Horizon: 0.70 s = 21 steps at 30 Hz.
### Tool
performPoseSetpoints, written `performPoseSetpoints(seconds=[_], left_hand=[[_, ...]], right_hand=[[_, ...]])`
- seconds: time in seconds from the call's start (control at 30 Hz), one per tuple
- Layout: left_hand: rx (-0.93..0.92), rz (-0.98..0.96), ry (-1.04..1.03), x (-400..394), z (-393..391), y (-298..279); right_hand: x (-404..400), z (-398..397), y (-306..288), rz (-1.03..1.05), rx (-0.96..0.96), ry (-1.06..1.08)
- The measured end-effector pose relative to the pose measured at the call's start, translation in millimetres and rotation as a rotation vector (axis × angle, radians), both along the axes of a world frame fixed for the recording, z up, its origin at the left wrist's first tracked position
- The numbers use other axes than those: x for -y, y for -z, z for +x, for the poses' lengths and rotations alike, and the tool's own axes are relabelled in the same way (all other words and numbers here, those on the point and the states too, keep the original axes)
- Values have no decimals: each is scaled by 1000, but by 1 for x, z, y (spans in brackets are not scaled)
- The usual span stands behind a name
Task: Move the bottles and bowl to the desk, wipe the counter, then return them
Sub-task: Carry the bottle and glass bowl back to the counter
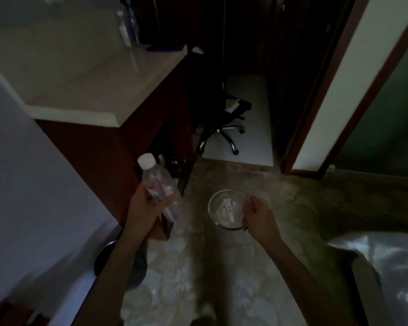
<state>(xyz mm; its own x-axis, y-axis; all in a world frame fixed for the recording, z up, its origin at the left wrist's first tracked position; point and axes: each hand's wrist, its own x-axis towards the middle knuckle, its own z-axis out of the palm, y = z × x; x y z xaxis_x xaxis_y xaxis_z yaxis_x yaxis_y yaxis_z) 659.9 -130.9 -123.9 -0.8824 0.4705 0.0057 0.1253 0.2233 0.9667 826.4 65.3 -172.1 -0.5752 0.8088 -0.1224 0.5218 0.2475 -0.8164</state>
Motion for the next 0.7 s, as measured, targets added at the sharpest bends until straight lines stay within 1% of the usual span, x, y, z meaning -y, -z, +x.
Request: performPoseSetpoints(seconds=[0.1, 0.17, 0.23, 0.33, 0.4, 0.57, 0.7], left_hand=[[-74, 89, -52, -68, -87, -28], [-145, 135, -8, -111, -140, -43], [-207, 155, -13, -154, -196, -66], [-237, 190, -68, -215, -280, -105], [-239, 188, -65, -239, -316, -123], [-267, 188, -155, -304, -423, -143], [-343, 169, -268, -346, -509, -143]], right_hand=[[-59, -78, -7, 35, -17, -27], [-98, -132, -14, 32, -27, -44], [-137, -187, -26, 17, -14, -61], [-197, -270, -49, 80, -4, -138], [-225, -308, -70, 86, -17, -156], [-313, -434, -111, 29, -109, -234], [-380, -545, -131, -14, -174, -340]])
